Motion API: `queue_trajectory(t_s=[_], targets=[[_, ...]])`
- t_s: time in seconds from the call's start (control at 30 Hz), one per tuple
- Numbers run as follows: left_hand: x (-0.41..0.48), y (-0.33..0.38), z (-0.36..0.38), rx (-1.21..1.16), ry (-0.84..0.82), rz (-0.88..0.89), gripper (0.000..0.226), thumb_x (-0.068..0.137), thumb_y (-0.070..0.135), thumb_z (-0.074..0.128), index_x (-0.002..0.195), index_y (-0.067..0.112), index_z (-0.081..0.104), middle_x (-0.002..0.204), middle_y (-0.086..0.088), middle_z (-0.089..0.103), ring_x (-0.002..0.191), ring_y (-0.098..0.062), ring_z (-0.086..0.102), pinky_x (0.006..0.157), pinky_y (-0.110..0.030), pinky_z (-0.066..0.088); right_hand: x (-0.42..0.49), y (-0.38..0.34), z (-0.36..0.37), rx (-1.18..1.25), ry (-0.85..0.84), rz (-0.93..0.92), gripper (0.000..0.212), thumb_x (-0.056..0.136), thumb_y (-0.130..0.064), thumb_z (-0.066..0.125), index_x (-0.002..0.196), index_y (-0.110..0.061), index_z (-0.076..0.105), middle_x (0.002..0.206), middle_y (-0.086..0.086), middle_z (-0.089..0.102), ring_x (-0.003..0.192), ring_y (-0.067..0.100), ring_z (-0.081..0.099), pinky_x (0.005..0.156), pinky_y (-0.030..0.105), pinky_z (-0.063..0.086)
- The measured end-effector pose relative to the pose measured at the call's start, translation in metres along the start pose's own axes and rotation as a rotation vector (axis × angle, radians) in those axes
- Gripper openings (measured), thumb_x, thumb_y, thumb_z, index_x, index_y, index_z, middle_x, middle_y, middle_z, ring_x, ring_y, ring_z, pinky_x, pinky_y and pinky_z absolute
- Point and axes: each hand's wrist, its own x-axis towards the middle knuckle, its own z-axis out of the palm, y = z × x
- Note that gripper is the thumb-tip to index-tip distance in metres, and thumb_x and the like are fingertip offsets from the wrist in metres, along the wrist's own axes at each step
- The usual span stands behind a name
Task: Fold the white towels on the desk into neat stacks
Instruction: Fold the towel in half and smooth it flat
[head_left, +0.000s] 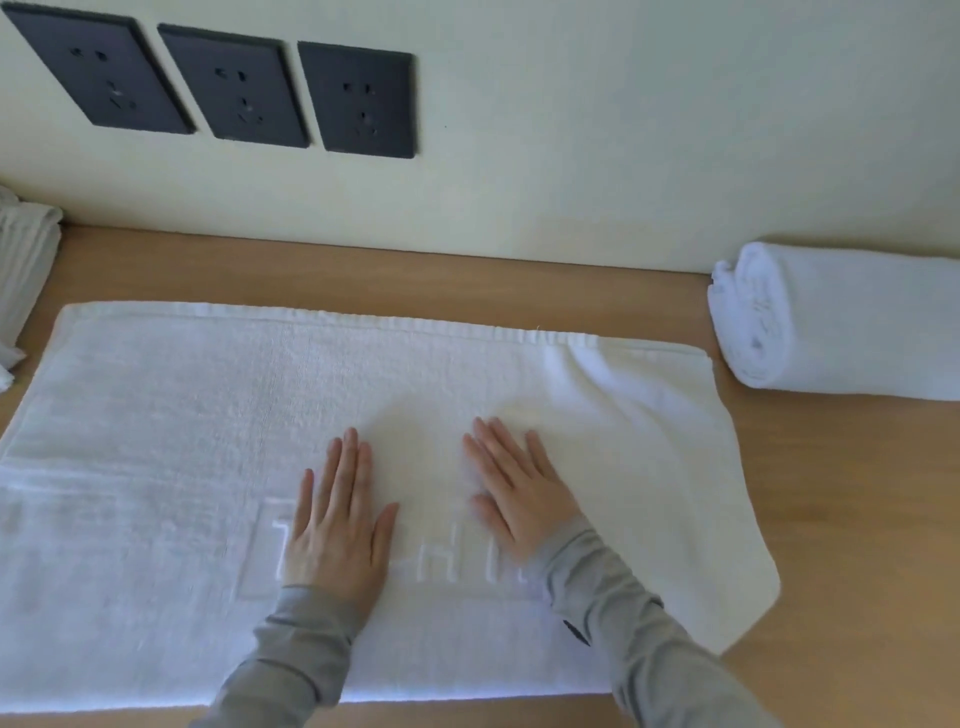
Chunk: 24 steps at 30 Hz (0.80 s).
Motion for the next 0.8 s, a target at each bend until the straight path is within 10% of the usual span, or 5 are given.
queue_trajectory(t_s=[0.13,0.27,0.57,0.8], targets=[[0.012,0.010,0.012,0.060,-0.012,0.023,0.079,0.089,0.056,-0.010,0.146,0.007,0.012,0.155,-0.004,0.014,0.143,-0.017,0.010,0.118,-0.034,0.000,0.022,0.048,-0.002,-0.042,-0.056,-0.080,0.058,0.095,-0.040,0.018,0.149,-0.019,0.014,0.156,-0.004,0.006,0.145,0.017,0.004,0.118,0.044,0.002],[0.012,0.008,0.013,0.101,-0.048,0.014,0.073,0.093,0.052,0.000,0.146,0.005,0.018,0.154,-0.005,0.020,0.142,-0.017,0.018,0.116,-0.030,-0.004,0.017,0.147,-0.005,-0.113,-0.011,0.295,0.058,0.096,-0.044,0.008,0.147,-0.023,-0.011,0.156,-0.007,-0.014,0.145,0.010,-0.011,0.118,0.035,-0.006],[0.013,0.012,0.013,0.081,-0.040,-0.004,0.070,0.094,0.049,0.008,0.146,0.005,0.022,0.154,-0.006,0.023,0.141,-0.015,0.019,0.117,-0.033,0.002,0.007,0.181,-0.013,0.026,0.091,0.460,0.053,0.100,-0.031,0.026,0.149,-0.018,0.013,0.158,-0.004,0.006,0.145,0.009,0.002,0.118,0.039,0.000],[0.013,0.014,0.012,0.061,-0.049,-0.015,0.079,0.090,0.055,-0.005,0.145,0.004,0.019,0.154,-0.005,0.018,0.142,-0.017,0.017,0.117,-0.037,0.005,-0.017,0.182,-0.029,0.654,0.685,1.086,0.032,0.097,-0.014,0.044,0.124,-0.002,0.055,0.125,0.016,0.058,0.118,0.031,0.052,0.097,0.027,0.035]])
